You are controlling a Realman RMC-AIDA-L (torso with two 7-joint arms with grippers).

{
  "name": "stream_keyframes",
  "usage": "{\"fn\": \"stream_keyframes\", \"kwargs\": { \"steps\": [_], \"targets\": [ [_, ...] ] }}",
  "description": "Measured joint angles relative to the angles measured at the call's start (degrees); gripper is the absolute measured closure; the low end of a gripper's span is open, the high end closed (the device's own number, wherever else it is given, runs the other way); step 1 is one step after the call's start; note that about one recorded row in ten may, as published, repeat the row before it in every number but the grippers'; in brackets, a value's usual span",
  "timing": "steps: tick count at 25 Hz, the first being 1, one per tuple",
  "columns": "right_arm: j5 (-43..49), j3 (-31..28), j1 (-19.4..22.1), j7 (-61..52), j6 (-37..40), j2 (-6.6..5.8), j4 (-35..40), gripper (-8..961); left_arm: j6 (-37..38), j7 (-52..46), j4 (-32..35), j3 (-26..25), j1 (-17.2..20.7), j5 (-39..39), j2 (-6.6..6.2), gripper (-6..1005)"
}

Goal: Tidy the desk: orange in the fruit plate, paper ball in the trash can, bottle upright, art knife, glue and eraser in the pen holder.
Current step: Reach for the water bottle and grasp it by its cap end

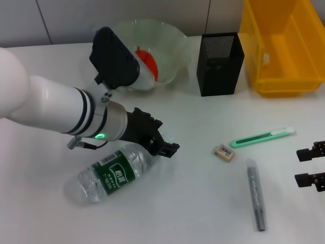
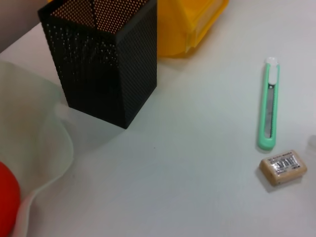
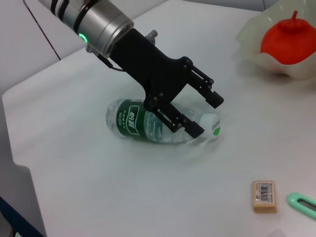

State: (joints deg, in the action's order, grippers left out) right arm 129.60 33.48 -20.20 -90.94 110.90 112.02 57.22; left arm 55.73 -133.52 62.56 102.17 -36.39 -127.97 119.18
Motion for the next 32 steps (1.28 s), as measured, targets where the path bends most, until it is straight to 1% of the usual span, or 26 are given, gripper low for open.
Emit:
{"fn": "stream_keyframes", "kwargs": {
  "steps": [1, 5, 30, 32],
  "targets": [
    [0.00, 0.00, -0.01, 0.00, -0.08, 0.04, 0.00, 229, -0.97, 0.00, -0.50, 0.97, -0.35, -0.11, 0.00, 274],
    [-0.03, 0.00, -0.01, 0.00, -0.33, 0.11, -0.09, 228, -1.82, -0.12, -0.65, 1.59, -0.41, -0.21, 0.00, 274],
    [-0.42, 0.00, -0.28, 0.00, -1.40, 0.19, -0.45, 228, -2.48, -0.41, -2.88, 2.55, -1.09, -0.12, 0.00, 276],
    [-0.42, -0.12, -0.28, 0.00, -1.40, 0.21, -0.45, 228, -2.48, -0.30, -2.88, 2.60, -1.07, 0.04, -0.01, 315]
  ]
}}
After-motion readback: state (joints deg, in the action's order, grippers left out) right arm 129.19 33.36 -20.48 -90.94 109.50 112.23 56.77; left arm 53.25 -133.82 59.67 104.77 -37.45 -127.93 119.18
